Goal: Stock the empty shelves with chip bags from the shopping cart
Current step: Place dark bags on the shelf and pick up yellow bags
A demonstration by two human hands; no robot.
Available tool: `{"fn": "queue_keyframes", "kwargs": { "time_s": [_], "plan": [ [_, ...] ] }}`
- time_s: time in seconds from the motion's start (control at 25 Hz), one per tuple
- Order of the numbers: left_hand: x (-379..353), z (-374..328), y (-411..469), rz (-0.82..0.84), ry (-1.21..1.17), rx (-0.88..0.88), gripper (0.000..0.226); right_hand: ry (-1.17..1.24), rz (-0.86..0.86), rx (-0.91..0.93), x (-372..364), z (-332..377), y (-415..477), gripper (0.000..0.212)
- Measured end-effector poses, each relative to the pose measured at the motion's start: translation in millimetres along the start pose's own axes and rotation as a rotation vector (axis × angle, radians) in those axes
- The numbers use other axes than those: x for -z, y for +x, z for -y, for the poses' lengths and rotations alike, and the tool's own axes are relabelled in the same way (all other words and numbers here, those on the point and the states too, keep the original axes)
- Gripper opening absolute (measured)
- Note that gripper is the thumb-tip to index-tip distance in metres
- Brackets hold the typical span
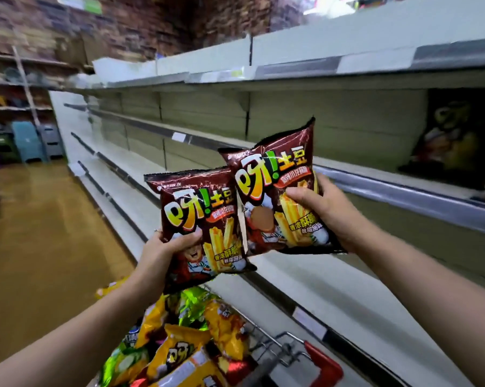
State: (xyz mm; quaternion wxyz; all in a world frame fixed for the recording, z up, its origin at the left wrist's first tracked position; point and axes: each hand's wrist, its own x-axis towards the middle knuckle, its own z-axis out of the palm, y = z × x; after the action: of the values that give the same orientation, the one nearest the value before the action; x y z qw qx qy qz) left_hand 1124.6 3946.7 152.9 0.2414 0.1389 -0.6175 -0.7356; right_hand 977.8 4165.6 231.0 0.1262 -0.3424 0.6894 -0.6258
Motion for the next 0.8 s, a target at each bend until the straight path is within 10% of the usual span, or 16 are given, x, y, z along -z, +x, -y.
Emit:
{"fn": "queue_keyframes", "kwargs": {
  "time_s": [0.48, 0.8],
  "plan": [
    [-243.1, -38.6, -27.9, 0.457, -0.031, 0.078, 0.027, 0.202, -0.485, -0.141, 164.0, 86.5, -194.9, 0.025],
    [-306.5, -93.4, 53.6, 0.567, 0.069, 0.109, 0.021, 0.233, -0.433, -0.126, 183.6, 78.8, -153.3, 0.026]
  ]
}}
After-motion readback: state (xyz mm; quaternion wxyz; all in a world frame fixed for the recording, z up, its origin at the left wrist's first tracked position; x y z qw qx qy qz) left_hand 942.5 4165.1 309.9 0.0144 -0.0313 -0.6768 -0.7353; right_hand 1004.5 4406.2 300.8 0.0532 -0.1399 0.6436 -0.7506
